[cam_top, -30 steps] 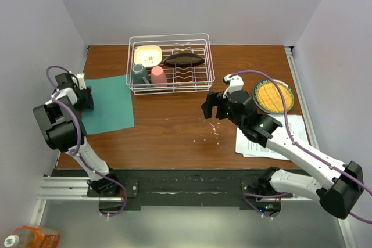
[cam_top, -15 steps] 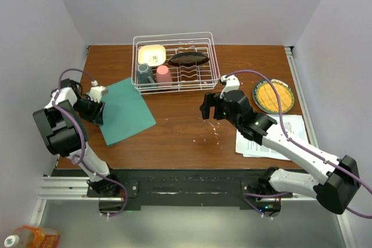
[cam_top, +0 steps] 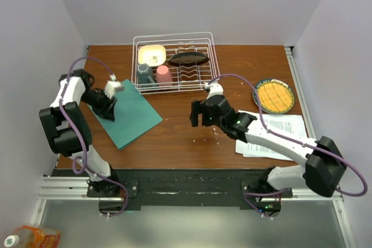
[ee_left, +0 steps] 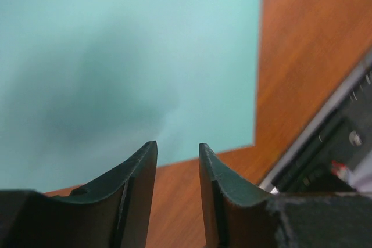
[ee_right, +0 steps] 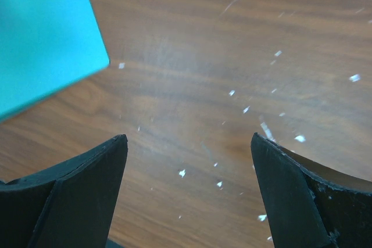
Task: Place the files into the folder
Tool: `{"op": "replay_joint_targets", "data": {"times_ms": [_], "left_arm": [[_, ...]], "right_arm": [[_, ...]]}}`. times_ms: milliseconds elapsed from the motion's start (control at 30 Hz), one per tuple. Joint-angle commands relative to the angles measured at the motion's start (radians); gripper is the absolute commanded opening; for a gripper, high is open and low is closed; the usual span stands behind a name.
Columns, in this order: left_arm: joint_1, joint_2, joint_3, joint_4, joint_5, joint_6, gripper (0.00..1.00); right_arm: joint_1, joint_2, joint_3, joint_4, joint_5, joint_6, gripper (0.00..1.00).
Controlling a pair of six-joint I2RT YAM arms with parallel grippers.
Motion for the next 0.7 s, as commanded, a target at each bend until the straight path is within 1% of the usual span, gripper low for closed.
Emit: {"op": "replay_joint_targets", "data": {"times_ms": [0,33,67,133,200,233,267,333,367,467,567,667], "left_arm": [[0.068,0.002,0.185,0.291,0.017,-0.301,0.41],[0.078,0.012,0.2,0.431,-0.025,-0.435,0.41],[0.082,0.019,0.221,0.491,-0.109,-0.482,0.41],[0.087,0.029,0.223,0.635,-0.199,-0.608,0.42],[0.085,0.038,0.217,0.707,-0.303,-0.671,0.43],[0.085,0.055,0.221,0.738,-0.341,-0.726,0.43],[0.084,0.069,0.238,0.743,-0.415,-0.748,0.43],[0.084,0.109,0.251,0.735,-0.481,-0.772,0.43],[0.084,0.117,0.243,0.747,-0.551,-0.777,0.43],[0.085,0.144,0.206,0.798,-0.659,-0.771,0.43],[0.085,0.157,0.177,0.864,-0.716,-0.774,0.43],[0.085,0.163,0.156,0.925,-0.724,-0.791,0.44]], "right_arm": [[0.092,0.051,0.046,0.045,0.009,0.038,0.91],[0.106,0.063,0.045,0.065,0.0,0.049,0.91],[0.116,0.069,0.042,0.082,-0.008,0.055,0.91],[0.148,0.095,0.034,0.132,-0.031,0.076,0.91],[0.188,0.12,0.038,0.154,-0.031,0.084,0.91],[0.198,0.138,0.052,0.169,-0.031,0.089,0.9],[0.209,0.172,0.06,0.174,-0.032,0.092,0.9],[0.238,0.21,0.09,0.178,-0.039,0.095,0.9],[0.249,0.245,0.101,0.178,-0.04,0.095,0.9],[0.284,0.278,0.135,0.178,-0.043,0.089,0.89],[0.303,0.281,0.138,0.201,-0.043,0.086,0.89],[0.309,0.266,0.117,0.22,-0.052,0.089,0.89]]}}
